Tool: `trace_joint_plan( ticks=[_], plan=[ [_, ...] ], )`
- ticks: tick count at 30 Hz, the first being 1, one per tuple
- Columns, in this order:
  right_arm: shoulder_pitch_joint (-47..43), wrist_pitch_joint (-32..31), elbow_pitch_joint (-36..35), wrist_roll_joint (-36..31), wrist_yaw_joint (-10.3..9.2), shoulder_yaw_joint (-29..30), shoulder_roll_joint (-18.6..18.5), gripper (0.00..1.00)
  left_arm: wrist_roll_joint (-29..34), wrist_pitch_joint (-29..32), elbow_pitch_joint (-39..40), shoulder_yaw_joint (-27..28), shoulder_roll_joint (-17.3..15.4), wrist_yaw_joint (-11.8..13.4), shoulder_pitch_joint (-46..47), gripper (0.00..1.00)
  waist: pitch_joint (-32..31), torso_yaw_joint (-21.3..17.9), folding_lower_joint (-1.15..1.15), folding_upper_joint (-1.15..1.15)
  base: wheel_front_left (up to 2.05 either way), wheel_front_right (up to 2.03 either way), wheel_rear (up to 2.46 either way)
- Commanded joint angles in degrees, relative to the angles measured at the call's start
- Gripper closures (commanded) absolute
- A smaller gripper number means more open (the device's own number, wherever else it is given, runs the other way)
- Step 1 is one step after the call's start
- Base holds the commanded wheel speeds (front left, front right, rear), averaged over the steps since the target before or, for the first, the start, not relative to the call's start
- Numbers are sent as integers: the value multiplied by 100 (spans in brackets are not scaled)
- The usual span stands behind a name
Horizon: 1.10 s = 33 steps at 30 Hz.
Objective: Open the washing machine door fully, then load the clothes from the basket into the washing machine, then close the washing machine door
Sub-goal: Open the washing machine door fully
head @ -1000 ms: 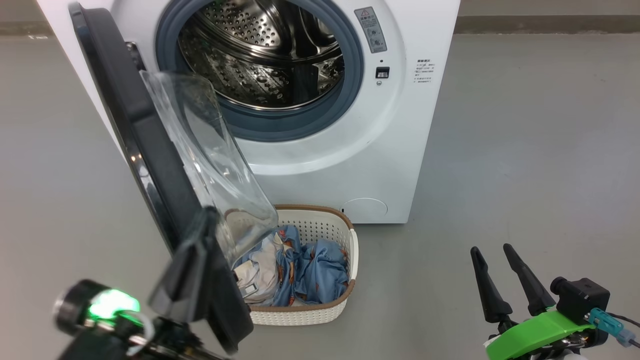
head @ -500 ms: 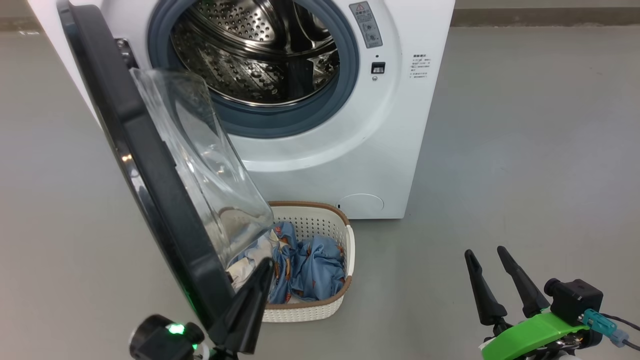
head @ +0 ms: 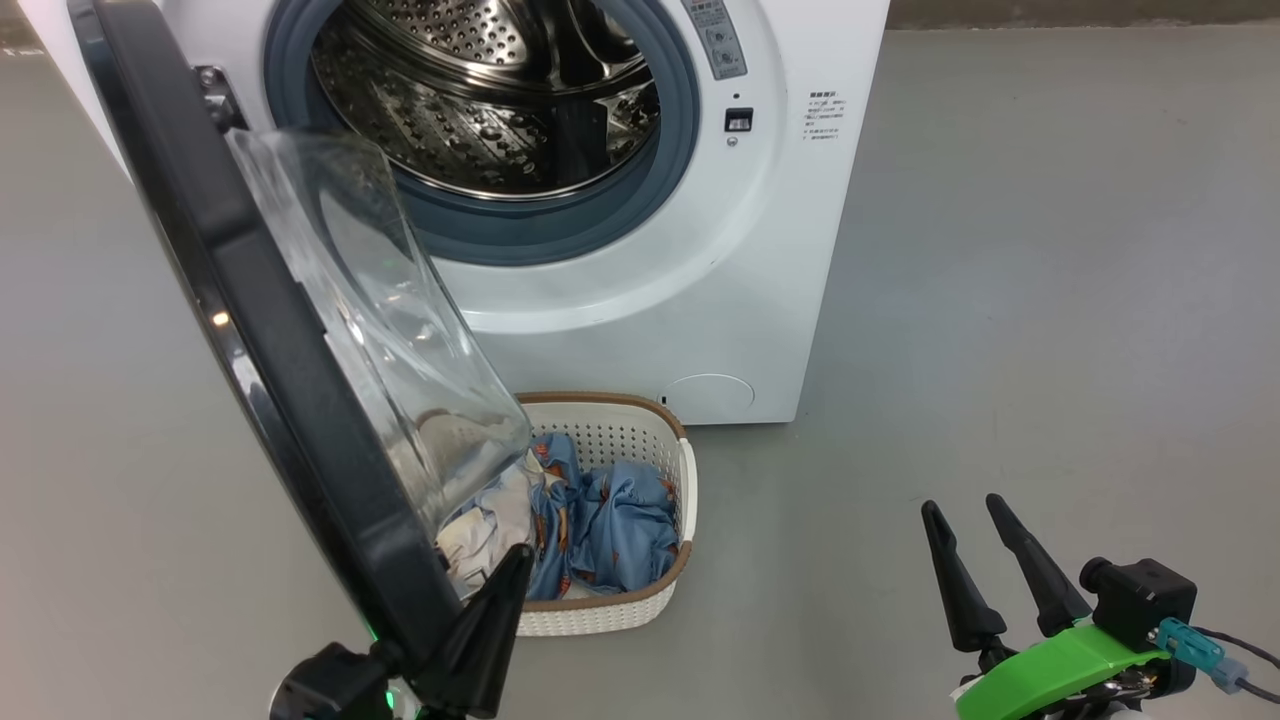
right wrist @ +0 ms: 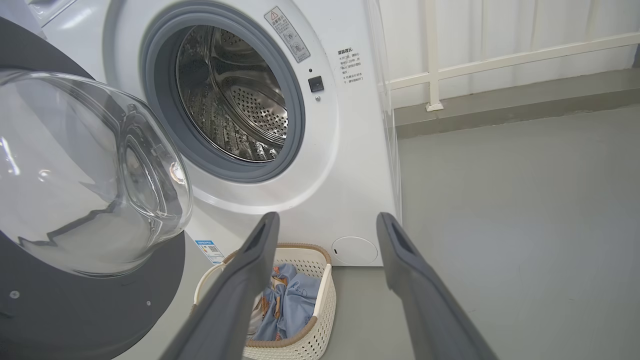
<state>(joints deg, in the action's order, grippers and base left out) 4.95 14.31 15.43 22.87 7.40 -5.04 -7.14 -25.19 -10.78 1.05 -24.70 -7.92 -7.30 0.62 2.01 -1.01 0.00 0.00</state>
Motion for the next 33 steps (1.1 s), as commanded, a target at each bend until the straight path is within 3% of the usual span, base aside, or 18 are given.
trace_joint_plan(
  ticks=[1, 19, 33],
  plan=[
    [211, 69, -119, -8, 9, -164, -1, 0, -78, -89, 66, 167, -74, -18, 240, 100, 1, -4, 0, 0, 0, 0, 0],
    [236, 69, 6, 46, 9, -340, -52, 0, -469, -299, -532, 538, -213, 71, 279, 100, -72, 135, 0, 0, 0, 0, 0],
    [198, 69, 40, 86, 9, -316, -7, 0, -493, -261, -370, 735, -451, 237, 109, 100, -89, 610, 0, 0, 0, 0, 0]
  ],
)
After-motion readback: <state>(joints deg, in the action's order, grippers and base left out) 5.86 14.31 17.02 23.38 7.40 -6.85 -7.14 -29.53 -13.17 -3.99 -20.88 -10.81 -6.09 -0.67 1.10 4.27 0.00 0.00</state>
